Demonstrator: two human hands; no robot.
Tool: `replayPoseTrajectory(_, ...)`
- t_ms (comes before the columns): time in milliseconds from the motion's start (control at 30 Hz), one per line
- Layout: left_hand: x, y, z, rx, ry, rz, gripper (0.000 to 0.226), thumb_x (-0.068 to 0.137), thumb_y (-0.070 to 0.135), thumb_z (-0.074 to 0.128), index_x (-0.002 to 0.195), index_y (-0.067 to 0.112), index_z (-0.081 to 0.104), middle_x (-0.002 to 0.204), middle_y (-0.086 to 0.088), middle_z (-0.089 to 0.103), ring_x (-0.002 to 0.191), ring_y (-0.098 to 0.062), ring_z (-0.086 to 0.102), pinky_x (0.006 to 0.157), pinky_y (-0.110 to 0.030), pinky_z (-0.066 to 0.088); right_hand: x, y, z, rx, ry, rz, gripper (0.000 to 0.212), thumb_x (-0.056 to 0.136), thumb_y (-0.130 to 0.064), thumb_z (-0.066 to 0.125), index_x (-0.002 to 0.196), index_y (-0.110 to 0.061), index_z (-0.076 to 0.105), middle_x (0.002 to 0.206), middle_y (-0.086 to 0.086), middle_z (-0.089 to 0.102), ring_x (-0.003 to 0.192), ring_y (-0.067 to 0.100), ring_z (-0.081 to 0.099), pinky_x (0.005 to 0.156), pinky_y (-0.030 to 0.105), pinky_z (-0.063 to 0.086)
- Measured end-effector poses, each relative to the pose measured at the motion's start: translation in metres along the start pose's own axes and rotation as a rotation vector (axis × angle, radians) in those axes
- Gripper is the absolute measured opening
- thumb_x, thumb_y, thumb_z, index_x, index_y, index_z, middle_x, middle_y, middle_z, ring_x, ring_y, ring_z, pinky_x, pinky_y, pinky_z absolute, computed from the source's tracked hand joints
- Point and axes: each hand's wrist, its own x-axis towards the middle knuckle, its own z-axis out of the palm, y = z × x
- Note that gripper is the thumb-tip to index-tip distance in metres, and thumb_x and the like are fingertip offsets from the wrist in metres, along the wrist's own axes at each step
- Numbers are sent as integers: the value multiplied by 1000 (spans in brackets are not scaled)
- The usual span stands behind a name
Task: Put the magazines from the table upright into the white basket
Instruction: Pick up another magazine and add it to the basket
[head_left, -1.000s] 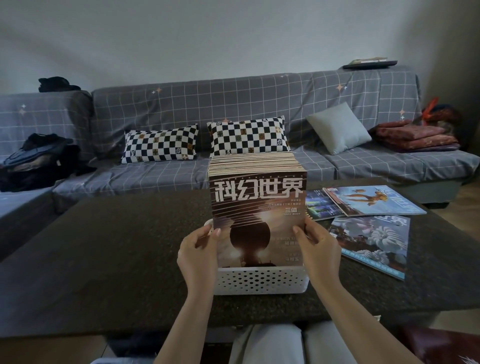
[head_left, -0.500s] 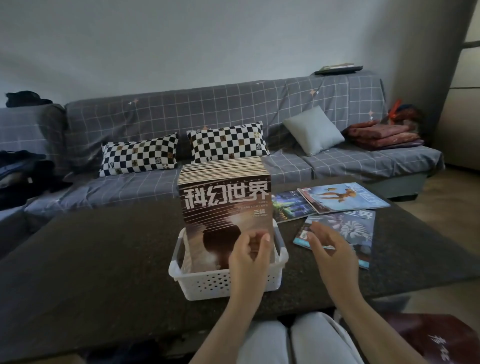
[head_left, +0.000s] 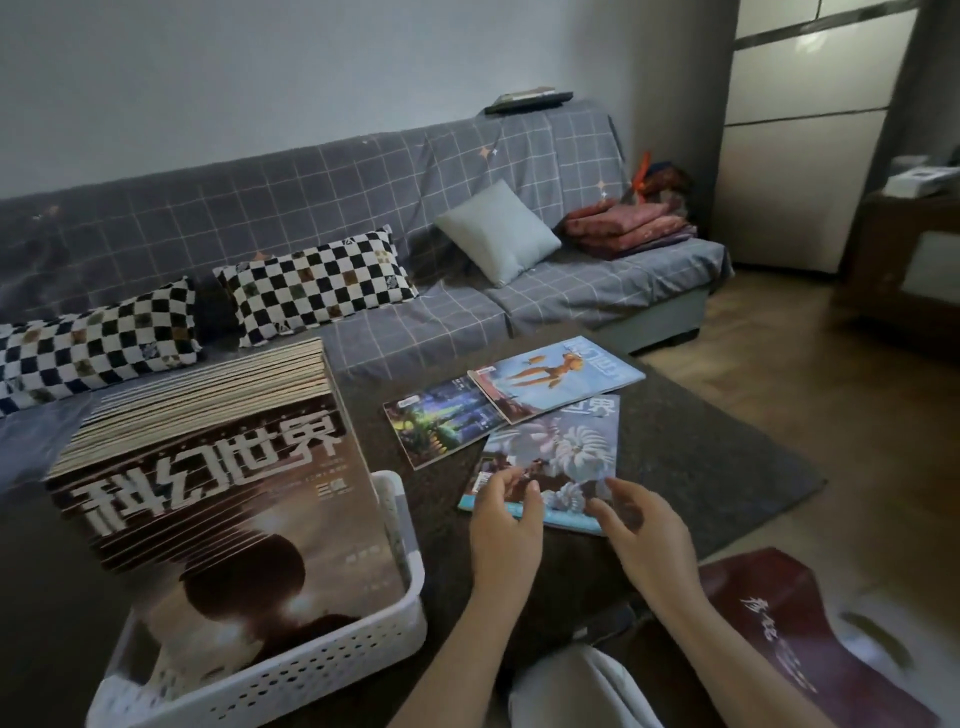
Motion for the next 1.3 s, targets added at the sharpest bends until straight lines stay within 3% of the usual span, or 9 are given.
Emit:
replayPoseTrajectory(133,36,-23,21,297,71,-20,33,95,30,53,125,17,60,127,-1,61,119,-17,54,103,-34,40,21,24,12,-187,-19,59,48,85,-41,62,127,-19,57,122,1,62,112,19,53,92,31,43)
replayPoseTrajectory(267,64,-37,35,517,16,-128,49,97,40,46,141,21,43,154,-10,33,143,-25,26,115,-43,18,39,32,22,-214,-22,74,50,85,-40,62,129,-18,55,117,1,64,113,20,50,86,28,41)
replayPoseTrajectory(567,73,-30,30,540,14,-295,53,90,44,58,134,14,53,128,-11,58,118,-30,51,95,-37,41,39,36,17,-199,47,128,48,83,-36,67,124,-12,59,114,4,65,106,23,56,89,35,48)
replayPoseTrajectory(667,66,-29,22,410,-55,-336,30,88,39,65,101,12,72,89,-1,70,79,-16,64,64,-26,47,30,39,3,-180,65,182,47,83,-36,66,125,-15,59,111,4,67,105,24,57,84,37,50)
replayPoseTrajectory(733,61,-25,17,297,-113,-374,26,87,36,68,79,11,69,68,2,65,59,-11,59,49,-25,40,22,40,-6,-163,60,203,45,83,-35,65,123,-16,60,109,2,68,102,22,58,82,37,50)
replayPoseTrajectory(867,38,-24,8,-16,-182,-501,26,84,26,72,92,5,59,88,-11,69,75,-23,67,68,-36,53,0,46,-19,-150,46,222,42,81,-35,68,119,-17,64,104,3,66,95,18,60,79,35,51)
replayPoseTrajectory(1100,-16,-21,-13,-192,-270,-541,26,84,23,72,97,9,56,87,-12,71,69,-20,71,56,-31,53,-38,63,-40,208,-16,471,43,79,-25,73,118,-12,63,105,6,68,88,16,63,76,33,52)
replayPoseTrajectory(1233,-41,-5,-24,-168,-244,-425,24,86,25,71,96,11,54,86,-10,71,67,-17,71,51,-26,51,-56,64,-60,462,-92,557,35,78,-23,74,111,-15,64,86,1,71,64,12,69,48,20,50)
replayPoseTrajectory(1300,-49,4,-30,-171,-234,-358,22,86,25,70,93,12,54,85,-9,70,66,-16,70,51,-26,50,-62,61,-66,530,-80,536,33,77,-21,75,108,-15,65,87,2,72,67,14,70,51,23,52)
